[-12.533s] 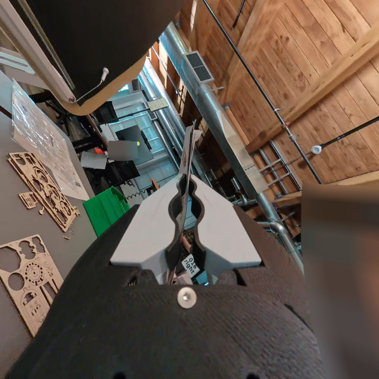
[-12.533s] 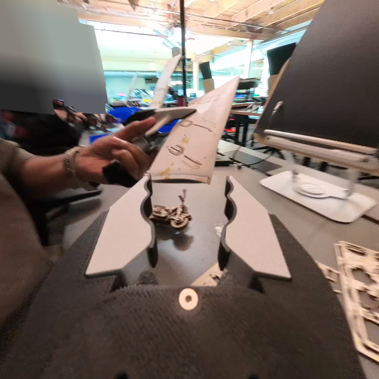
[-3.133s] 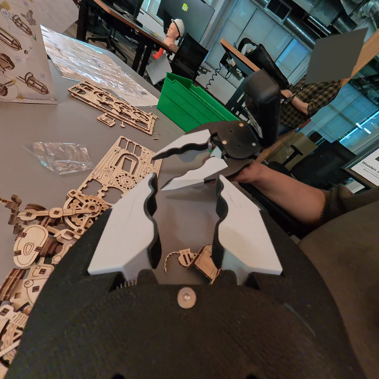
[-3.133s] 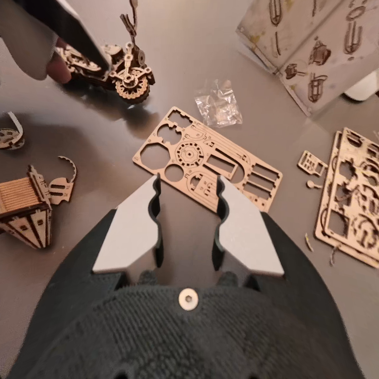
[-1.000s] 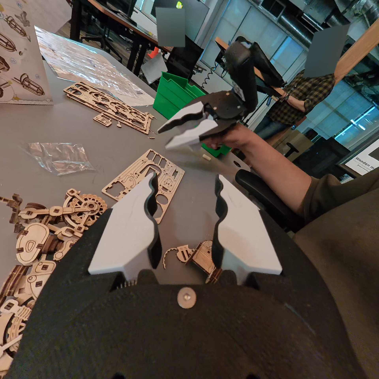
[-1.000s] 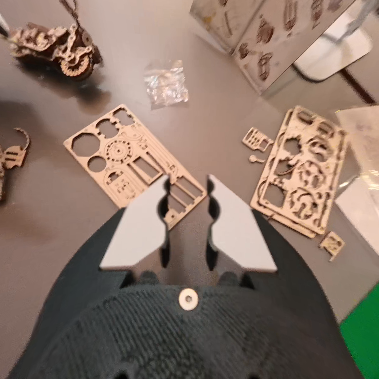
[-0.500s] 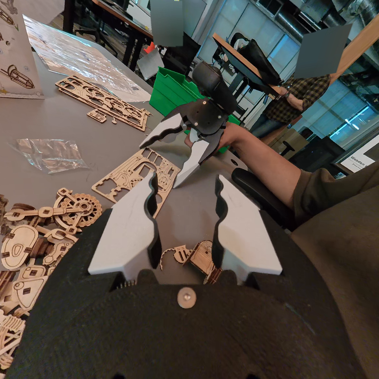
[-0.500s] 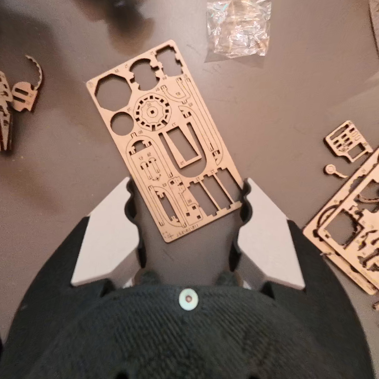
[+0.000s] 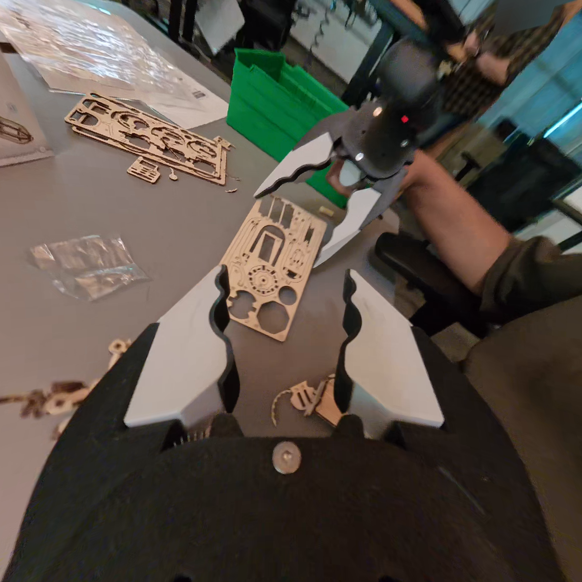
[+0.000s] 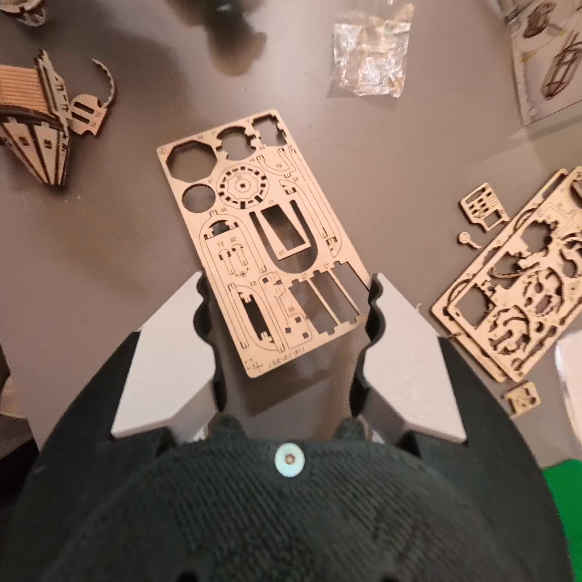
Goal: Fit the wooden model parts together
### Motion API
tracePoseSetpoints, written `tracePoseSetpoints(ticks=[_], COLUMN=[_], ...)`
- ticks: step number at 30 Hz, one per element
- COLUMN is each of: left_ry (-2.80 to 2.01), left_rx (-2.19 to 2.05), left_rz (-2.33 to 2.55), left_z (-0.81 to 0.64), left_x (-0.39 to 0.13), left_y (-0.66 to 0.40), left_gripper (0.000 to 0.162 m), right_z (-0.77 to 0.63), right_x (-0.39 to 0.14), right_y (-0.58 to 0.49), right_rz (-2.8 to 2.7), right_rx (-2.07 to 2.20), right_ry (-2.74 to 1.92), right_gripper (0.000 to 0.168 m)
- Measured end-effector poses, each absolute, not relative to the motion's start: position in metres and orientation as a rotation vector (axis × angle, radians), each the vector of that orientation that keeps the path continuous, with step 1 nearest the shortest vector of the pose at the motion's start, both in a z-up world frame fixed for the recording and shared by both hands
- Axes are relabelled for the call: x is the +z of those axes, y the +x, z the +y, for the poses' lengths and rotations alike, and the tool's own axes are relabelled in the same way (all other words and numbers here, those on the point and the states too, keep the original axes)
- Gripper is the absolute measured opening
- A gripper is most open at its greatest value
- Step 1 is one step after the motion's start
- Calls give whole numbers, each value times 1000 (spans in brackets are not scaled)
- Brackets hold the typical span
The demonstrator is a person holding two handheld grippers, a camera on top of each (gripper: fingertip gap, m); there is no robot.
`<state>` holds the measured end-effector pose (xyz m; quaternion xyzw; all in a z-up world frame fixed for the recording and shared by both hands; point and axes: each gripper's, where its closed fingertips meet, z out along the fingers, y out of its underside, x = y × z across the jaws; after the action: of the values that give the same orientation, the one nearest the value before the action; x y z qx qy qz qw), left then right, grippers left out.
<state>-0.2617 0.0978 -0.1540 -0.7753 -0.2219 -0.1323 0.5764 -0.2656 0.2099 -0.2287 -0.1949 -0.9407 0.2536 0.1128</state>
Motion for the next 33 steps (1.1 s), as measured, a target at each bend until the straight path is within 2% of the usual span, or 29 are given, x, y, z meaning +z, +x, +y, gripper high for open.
tracePoseSetpoints(ticks=[2,3,4,8,12,16,20,23,28,33], left_ry=[-1924,-1990,-2059,-2295,-2386,-2385,-2469,-2497,-2458,-2399], left_rx=[-281,-275,-281,-246,-213,-152,44,79,-119,-297], left_rz=[-457,-427,-395,-344,-398,-483,-545,-565,-582,-599], left_z=[110,117,125,156,176,184,184,191,208,213], left_x=[-163,-170,-178,-207,-217,-224,-248,-259,-257,-249], left_y=[-268,-271,-273,-300,-332,-355,-385,-395,-391,-382], left_gripper=[74,77,79,85,84,85,105,110,109,86], right_z=[210,208,203,209,215,222,231,239,242,235], right_x=[-221,-215,-209,-214,-208,-201,-207,-217,-236,-239], right_y=[-262,-261,-263,-262,-277,-302,-315,-321,-329,-339], right_rz=[-2742,-2714,-2668,-2653,-2513,-2289,-2221,-2177,-2089,-2032], right_rx=[728,738,773,693,853,1049,1036,998,1174,1387], right_ry=[-523,-486,-453,-489,-695,-1021,-1165,-1298,-1651,-1819], right_gripper=[100,55,43,65,58,62,62,65,77,75])
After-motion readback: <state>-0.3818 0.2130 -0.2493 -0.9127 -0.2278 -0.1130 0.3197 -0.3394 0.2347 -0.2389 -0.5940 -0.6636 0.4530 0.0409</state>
